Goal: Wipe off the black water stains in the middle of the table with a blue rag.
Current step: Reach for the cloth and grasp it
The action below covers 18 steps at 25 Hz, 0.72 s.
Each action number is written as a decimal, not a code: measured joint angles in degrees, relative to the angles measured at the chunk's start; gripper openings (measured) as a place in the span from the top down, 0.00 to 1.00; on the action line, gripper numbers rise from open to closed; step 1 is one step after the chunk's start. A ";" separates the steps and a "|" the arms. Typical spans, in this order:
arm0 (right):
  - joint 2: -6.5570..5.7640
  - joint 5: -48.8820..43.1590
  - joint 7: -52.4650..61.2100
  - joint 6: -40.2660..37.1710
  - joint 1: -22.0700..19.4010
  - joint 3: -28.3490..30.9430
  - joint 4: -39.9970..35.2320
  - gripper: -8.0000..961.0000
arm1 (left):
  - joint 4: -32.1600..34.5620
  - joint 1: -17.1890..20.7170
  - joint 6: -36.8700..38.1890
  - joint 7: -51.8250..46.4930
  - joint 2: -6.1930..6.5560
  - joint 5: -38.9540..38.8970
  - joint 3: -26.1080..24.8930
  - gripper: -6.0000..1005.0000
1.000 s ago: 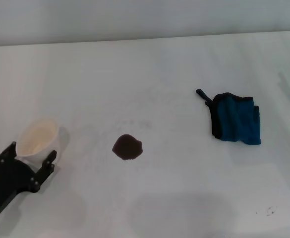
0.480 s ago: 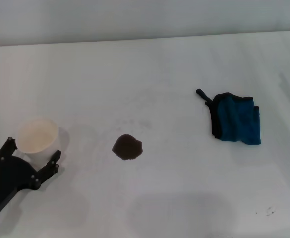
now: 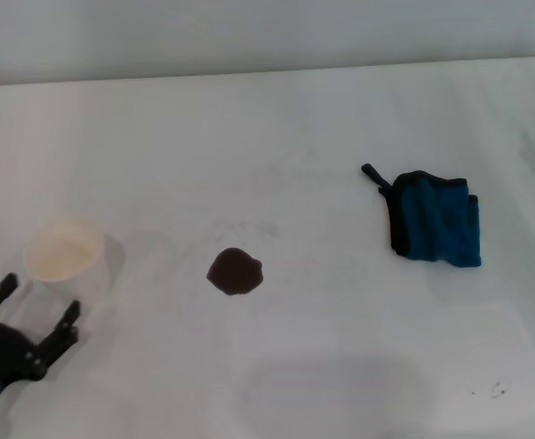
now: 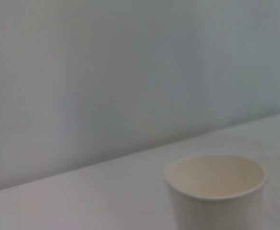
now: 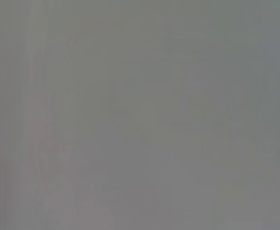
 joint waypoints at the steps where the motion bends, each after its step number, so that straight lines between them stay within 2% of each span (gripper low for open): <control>1: 0.00 0.02 0.11 0.00 0.00 0.03 -0.18 0.11 | 0.10 0.90 0.79 -0.03 0.01 -0.67 -0.01 0.12; 6: 0.00 -0.11 1.70 0.00 0.00 0.04 -0.89 0.11 | 0.44 4.09 4.38 -0.10 0.14 -4.02 0.00 0.12; 10: -0.04 -0.28 7.91 -0.12 -0.17 -0.05 -2.39 0.11 | 0.31 6.31 6.72 -0.30 0.30 -8.52 0.01 0.12; 13: -0.21 -0.79 17.71 -1.73 -0.92 -1.39 -5.55 0.11 | 0.03 6.65 7.25 -0.83 0.35 -10.95 0.01 0.12; 18: -0.60 -5.92 43.07 -9.00 -2.61 -4.76 -15.82 0.11 | -1.42 5.84 8.63 -2.58 0.58 -12.80 -0.06 0.12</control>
